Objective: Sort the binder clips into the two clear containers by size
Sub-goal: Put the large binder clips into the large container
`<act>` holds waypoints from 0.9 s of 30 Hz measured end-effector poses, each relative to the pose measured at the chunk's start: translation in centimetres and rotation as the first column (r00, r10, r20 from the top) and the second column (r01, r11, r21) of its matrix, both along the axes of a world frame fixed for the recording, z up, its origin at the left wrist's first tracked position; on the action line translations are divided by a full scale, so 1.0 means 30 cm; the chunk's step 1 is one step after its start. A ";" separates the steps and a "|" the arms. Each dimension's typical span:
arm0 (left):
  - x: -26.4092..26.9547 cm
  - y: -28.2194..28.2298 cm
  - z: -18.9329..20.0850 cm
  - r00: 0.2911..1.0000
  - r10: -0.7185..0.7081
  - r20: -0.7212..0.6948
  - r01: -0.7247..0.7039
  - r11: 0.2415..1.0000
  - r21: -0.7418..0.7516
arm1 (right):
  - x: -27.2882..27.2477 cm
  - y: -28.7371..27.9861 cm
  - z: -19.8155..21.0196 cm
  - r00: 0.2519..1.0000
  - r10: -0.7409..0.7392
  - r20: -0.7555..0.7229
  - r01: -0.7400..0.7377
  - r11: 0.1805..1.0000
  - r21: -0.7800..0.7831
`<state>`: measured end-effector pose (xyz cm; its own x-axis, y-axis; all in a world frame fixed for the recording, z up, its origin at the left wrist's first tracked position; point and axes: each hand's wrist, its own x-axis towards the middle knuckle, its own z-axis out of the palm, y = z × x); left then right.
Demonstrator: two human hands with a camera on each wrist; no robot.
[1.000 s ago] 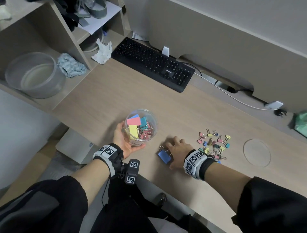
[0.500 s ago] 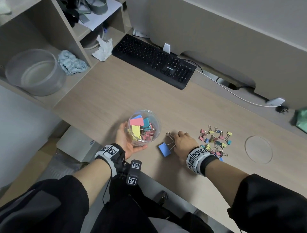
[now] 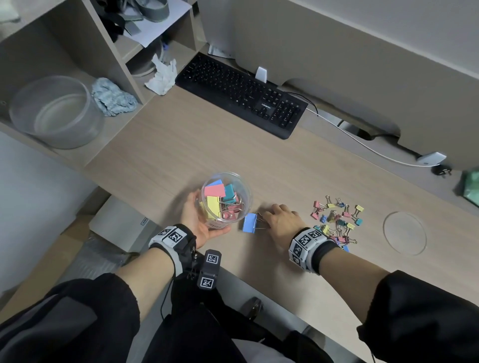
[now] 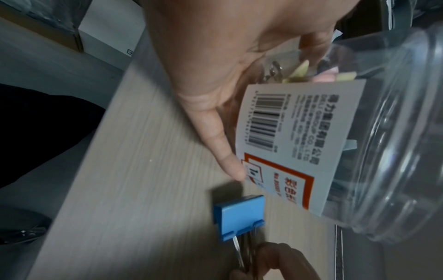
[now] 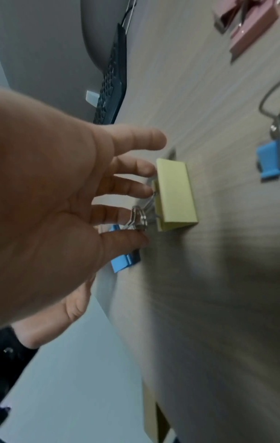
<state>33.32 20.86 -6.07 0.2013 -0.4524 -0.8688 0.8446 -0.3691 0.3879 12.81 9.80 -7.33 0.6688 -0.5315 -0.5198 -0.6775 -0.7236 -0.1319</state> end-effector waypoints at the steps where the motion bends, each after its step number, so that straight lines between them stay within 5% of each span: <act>1: 0.002 -0.001 0.004 1.000 0.003 0.003 -0.003 1.000 0.001 | 0.002 -0.008 0.011 0.999 -0.028 0.036 0.027 0.999 0.028; 9: 0.015 -0.025 0.042 1.000 0.000 0.026 0.000 1.000 -0.024 | 0.014 -0.144 0.166 0.850 -0.421 0.317 0.330 0.894 0.302; 17: -0.013 -0.059 0.066 0.996 -0.069 0.049 0.071 0.997 -0.040 | 0.076 -0.195 0.424 0.616 -0.572 0.542 0.282 0.802 0.526; 20: -0.044 -0.076 0.075 0.990 -0.134 0.053 0.137 0.989 -0.060 | 0.134 -0.151 0.458 0.730 -0.473 0.492 0.215 0.843 0.493; 23: -0.075 -0.087 0.078 0.982 -0.175 0.076 0.181 0.981 -0.074 | 0.185 -0.117 0.432 0.918 -0.229 0.324 0.143 0.953 0.269; 27: -0.088 -0.081 0.071 0.973 -0.201 0.109 0.209 0.976 -0.066 | 0.218 -0.112 0.424 0.952 -0.167 0.255 0.132 0.980 0.147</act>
